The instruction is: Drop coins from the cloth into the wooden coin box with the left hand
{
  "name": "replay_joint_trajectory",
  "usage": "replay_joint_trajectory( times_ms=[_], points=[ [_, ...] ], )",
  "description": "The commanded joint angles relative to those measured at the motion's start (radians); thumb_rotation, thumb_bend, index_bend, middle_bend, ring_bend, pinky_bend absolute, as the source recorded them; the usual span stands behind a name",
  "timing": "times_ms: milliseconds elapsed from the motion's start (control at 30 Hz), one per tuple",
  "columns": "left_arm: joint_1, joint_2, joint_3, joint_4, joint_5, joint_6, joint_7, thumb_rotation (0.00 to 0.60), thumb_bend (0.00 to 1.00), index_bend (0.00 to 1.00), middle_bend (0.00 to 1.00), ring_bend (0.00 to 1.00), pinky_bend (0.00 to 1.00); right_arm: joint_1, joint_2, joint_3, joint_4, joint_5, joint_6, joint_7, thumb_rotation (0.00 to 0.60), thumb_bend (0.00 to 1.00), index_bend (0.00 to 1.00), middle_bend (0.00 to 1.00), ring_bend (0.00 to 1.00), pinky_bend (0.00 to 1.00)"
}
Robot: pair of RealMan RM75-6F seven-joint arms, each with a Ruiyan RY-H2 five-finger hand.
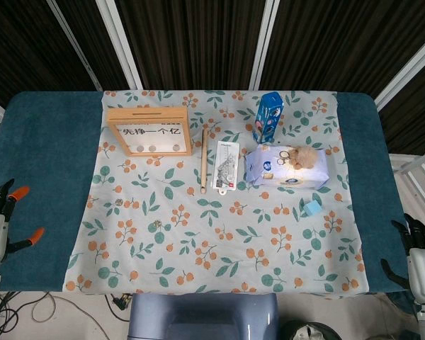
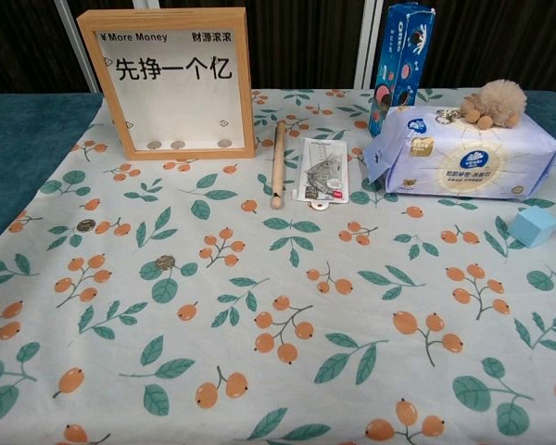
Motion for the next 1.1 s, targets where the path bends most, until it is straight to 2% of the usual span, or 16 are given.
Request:
replay_joint_trajectory(
  times_ms=[33, 267, 533, 767, 900, 1000, 1100],
  points=[
    [0.003, 0.001, 0.002, -0.006, -0.009, -0.009, 0.014, 0.600, 0.17, 0.18, 0.00, 0.00, 0.00, 0.000, 0.001, -0.001, 0.000, -0.002, 0.001, -0.002, 0.600, 0.37, 0.17, 0.05, 0.00, 0.00],
    [0.007, 0.026, 0.008, -0.051, -0.038, -0.034, 0.057, 0.600, 0.17, 0.18, 0.00, 0.00, 0.00, -0.003, 0.003, -0.002, -0.004, -0.006, 0.008, -0.004, 0.600, 0.37, 0.17, 0.05, 0.00, 0.00],
    [-0.003, 0.024, -0.003, -0.044, -0.051, -0.060, 0.050, 0.600, 0.17, 0.18, 0.00, 0.00, 0.00, -0.001, -0.002, -0.002, -0.001, -0.006, 0.005, -0.006, 0.600, 0.37, 0.17, 0.05, 0.00, 0.00],
    [-0.020, 0.028, 0.017, -0.024, 0.000, -0.088, 0.060, 0.600, 0.10, 0.19, 0.00, 0.00, 0.00, -0.004, -0.004, 0.003, -0.006, 0.001, 0.012, 0.003, 0.600, 0.37, 0.17, 0.05, 0.00, 0.00],
    [-0.029, 0.027, 0.017, -0.026, 0.026, -0.077, 0.136, 0.600, 0.08, 0.19, 0.00, 0.00, 0.00, -0.004, -0.007, -0.002, -0.003, -0.007, 0.010, -0.001, 0.600, 0.37, 0.17, 0.05, 0.00, 0.00],
    [-0.066, 0.028, -0.001, -0.046, 0.016, -0.117, 0.189, 0.600, 0.08, 0.20, 0.00, 0.00, 0.00, -0.003, -0.010, -0.004, -0.004, -0.005, 0.008, -0.014, 0.600, 0.37, 0.17, 0.05, 0.00, 0.00],
    [-0.129, 0.013, -0.041, -0.031, -0.027, -0.196, 0.219, 0.600, 0.08, 0.21, 0.00, 0.00, 0.00, -0.006, -0.014, -0.004, -0.010, 0.001, 0.012, -0.025, 0.600, 0.37, 0.17, 0.05, 0.00, 0.00]
  ],
)
